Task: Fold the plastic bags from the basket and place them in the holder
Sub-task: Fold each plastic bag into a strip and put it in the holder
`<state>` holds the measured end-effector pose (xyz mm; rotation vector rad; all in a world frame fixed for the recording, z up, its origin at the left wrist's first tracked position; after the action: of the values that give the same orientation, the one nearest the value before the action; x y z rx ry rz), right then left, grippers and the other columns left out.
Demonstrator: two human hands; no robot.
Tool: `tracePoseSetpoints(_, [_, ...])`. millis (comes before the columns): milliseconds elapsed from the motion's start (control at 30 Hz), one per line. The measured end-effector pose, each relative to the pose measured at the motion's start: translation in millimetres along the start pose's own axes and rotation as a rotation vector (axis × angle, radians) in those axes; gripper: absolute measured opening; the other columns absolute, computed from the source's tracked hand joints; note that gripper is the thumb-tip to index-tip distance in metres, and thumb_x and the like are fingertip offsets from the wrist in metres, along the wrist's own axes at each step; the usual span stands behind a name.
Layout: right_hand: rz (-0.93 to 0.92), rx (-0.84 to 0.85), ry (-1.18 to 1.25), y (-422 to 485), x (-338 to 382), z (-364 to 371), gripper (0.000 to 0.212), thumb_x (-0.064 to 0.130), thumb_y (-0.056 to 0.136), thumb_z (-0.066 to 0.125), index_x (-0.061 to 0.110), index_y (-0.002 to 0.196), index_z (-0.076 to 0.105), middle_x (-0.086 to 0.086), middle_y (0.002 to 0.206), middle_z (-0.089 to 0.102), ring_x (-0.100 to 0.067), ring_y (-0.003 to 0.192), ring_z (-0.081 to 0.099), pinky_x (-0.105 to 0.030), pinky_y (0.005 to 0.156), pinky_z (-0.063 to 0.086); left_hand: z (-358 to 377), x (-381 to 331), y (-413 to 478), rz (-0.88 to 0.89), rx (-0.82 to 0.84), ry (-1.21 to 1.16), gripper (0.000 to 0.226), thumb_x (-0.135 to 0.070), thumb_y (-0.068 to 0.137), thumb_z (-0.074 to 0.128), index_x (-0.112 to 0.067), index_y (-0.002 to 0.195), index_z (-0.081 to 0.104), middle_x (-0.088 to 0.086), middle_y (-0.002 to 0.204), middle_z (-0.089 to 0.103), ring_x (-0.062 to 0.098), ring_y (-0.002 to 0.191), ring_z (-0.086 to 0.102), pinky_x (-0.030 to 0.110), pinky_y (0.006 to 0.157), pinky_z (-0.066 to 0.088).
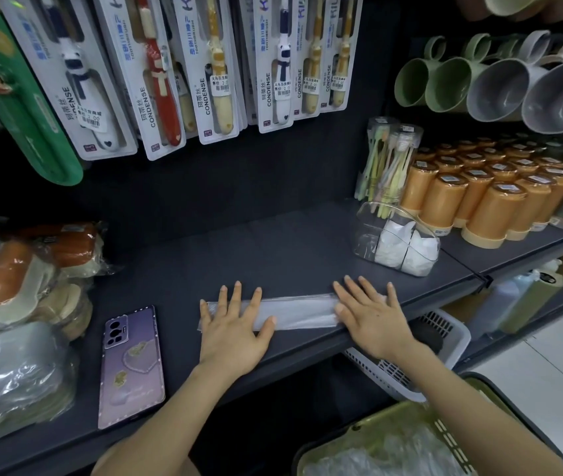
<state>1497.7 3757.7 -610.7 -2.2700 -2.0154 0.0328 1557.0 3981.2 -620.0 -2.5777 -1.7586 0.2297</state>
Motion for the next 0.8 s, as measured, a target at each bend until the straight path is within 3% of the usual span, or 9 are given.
tracePoseSetpoints(100, [0.032,0.006,0.079,4.3,-9.9,-12.9,0.057,0.048,0.102,0.009,0.027,0.153,0.017,0.005,0.161,0.014,-0.016,0.148,0.009,-0.046,0.119,0.001,0.9,0.0,0.5,0.013,0.002,-0.01,0.062,-0.06,0.098,0.013,-0.037,0.153,-0.004,0.003,0.162,-0.01,0.023,0.148,-0.015,0.051,0.117,-0.014])
tracePoseSetpoints(200, [0.111,-0.154,0.025,11.0,-15.1,-32.7,0.05,0.042,0.099,0.039,0.022,0.144,0.04,-0.001,0.144,0.044,-0.026,0.132,0.039,-0.04,0.107,0.03,-1.5,3.2,4.4,0.048,0.012,-0.003,0.063,-0.061,0.097,0.014,-0.038,0.153,-0.004,0.002,0.162,-0.011,0.022,0.148,-0.015,0.05,0.115,-0.018])
tracePoseSetpoints(367, [0.196,-0.076,0.187,-4.8,-21.4,-35.3,0.028,0.042,0.084,0.062,0.017,0.091,0.07,-0.001,0.09,0.07,-0.022,0.094,0.062,-0.03,0.079,0.043,-15.2,11.2,21.0,0.212,0.031,-0.044,0.089,-0.081,0.071,0.005,-0.042,0.151,0.011,-0.006,0.16,-0.005,0.018,0.148,-0.012,0.045,0.115,-0.021])
tracePoseSetpoints(433, [0.207,-0.043,0.269,-16.2,-18.5,-31.4,0.032,0.04,0.083,0.064,0.01,0.073,0.07,-0.006,0.072,0.069,-0.021,0.075,0.065,-0.027,0.065,0.046,-28.1,7.3,24.0,0.275,-0.11,-0.114,0.079,-0.076,0.074,0.029,-0.04,0.143,0.039,-0.007,0.157,0.015,0.02,0.149,0.008,0.04,0.119,-0.012])
tracePoseSetpoints(533, [0.225,-0.02,0.434,-34.7,-12.0,-27.8,0.036,0.029,0.081,0.067,0.008,0.055,0.054,-0.006,0.055,0.049,-0.018,0.053,0.049,-0.026,0.05,0.034,-37.5,-10.7,9.3,0.324,-0.42,-0.317,0.038,-0.042,0.077,0.06,-0.026,0.109,0.073,-0.001,0.13,0.061,0.022,0.122,0.053,0.037,0.11,0.033])
tracePoseSetpoints(600, [0.252,0.0,0.653,-45.4,-6.3,-30.0,0.033,0.019,0.08,0.067,0.01,0.057,0.045,-0.004,0.056,0.039,-0.015,0.051,0.037,-0.026,0.05,0.029,-32.0,-32.5,-12.0,0.401,-0.36,-0.469,0.047,-0.052,0.077,0.053,-0.024,0.109,0.073,-0.008,0.123,0.063,0.012,0.115,0.056,0.021,0.097,0.037])
tracePoseSetpoints(667, [0.318,0.064,0.959,-54.6,0.5,-31.2,0.029,0.007,0.081,0.064,0.009,0.06,0.044,-0.007,0.056,0.034,-0.015,0.05,0.032,-0.024,0.047,0.026,-18.3,-52.1,-32.3,0.531,-0.222,-0.514,0.065,-0.063,0.076,0.05,-0.025,0.126,0.063,-0.015,0.132,0.055,0.001,0.124,0.046,0.01,0.102,0.026])
tracePoseSetpoints(733, [0.418,0.176,1.23,-61.3,6.2,-29.8,0.028,-0.002,0.084,0.061,0.01,0.063,0.045,-0.007,0.054,0.036,-0.014,0.044,0.035,-0.02,0.042,0.027,-5.6,-61.6,-41.7,0.619,-0.149,-0.459,0.078,-0.068,0.073,0.053,-0.027,0.139,0.049,-0.018,0.139,0.045,-0.002,0.131,0.034,0.011,0.11,0.019])
tracePoseSetpoints(800, [0.497,0.279,1.459,-65.2,11.0,-31.9,0.021,-0.002,0.086,0.06,0.008,0.069,0.052,-0.007,0.053,0.047,-0.013,0.041,0.044,-0.018,0.04,0.035,1.0,-64.0,-42.7,0.64,-0.206,-0.39,0.078,-0.065,0.075,0.055,-0.026,0.141,0.046,-0.012,0.139,0.051,0.006,0.13,0.042,0.023,0.109,0.03])
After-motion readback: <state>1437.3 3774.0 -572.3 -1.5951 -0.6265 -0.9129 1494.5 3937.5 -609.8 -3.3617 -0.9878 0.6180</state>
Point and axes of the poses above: each hand's wrist, its own y-axis towards the middle knuckle, its own z-axis out of the palm, x = y × z, the point moved 4 cm from there along y, towards the middle knuckle
